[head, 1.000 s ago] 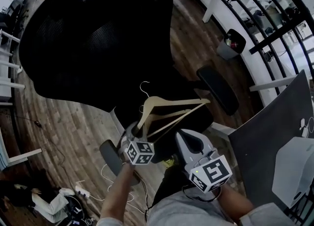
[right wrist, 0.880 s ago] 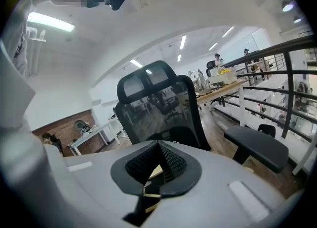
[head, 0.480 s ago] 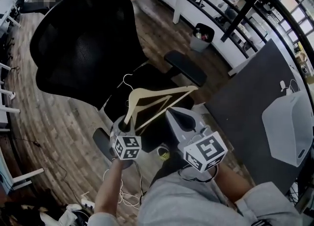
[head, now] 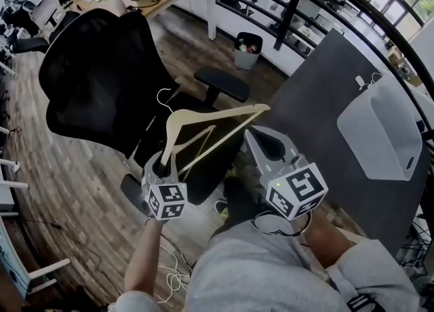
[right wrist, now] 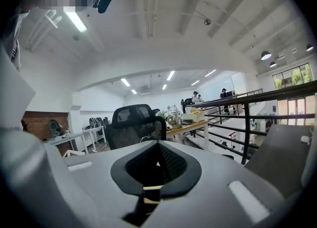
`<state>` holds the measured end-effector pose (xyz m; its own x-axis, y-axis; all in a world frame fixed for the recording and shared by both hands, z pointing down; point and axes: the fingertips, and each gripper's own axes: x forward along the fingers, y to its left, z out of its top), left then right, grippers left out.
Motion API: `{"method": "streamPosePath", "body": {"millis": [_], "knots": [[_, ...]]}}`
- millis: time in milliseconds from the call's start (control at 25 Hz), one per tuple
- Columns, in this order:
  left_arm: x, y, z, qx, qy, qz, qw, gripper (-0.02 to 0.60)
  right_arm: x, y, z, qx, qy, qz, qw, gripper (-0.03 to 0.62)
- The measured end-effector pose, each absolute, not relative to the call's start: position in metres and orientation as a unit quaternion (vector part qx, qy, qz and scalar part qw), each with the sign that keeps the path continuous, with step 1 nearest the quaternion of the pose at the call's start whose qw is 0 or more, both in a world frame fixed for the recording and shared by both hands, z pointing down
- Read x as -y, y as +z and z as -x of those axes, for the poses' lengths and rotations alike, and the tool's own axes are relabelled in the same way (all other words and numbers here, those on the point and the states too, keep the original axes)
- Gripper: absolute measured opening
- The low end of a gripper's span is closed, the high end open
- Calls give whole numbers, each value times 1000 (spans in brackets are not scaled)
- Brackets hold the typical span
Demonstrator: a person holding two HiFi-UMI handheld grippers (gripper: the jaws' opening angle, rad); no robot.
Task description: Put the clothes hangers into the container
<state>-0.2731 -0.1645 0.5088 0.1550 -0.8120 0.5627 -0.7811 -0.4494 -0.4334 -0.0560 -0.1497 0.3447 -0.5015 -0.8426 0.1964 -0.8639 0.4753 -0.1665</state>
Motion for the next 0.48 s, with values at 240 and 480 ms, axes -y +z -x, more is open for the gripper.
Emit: {"method": "streamPosePath", "body": {"millis": [240, 480], "knots": [[171, 456, 210, -484, -358, 795, 70, 74, 127, 324, -8, 828, 107, -550, 30, 0], [198, 393, 114, -406, -326, 843, 136, 74, 98, 307, -88, 773, 91, -627, 15, 0]]}}
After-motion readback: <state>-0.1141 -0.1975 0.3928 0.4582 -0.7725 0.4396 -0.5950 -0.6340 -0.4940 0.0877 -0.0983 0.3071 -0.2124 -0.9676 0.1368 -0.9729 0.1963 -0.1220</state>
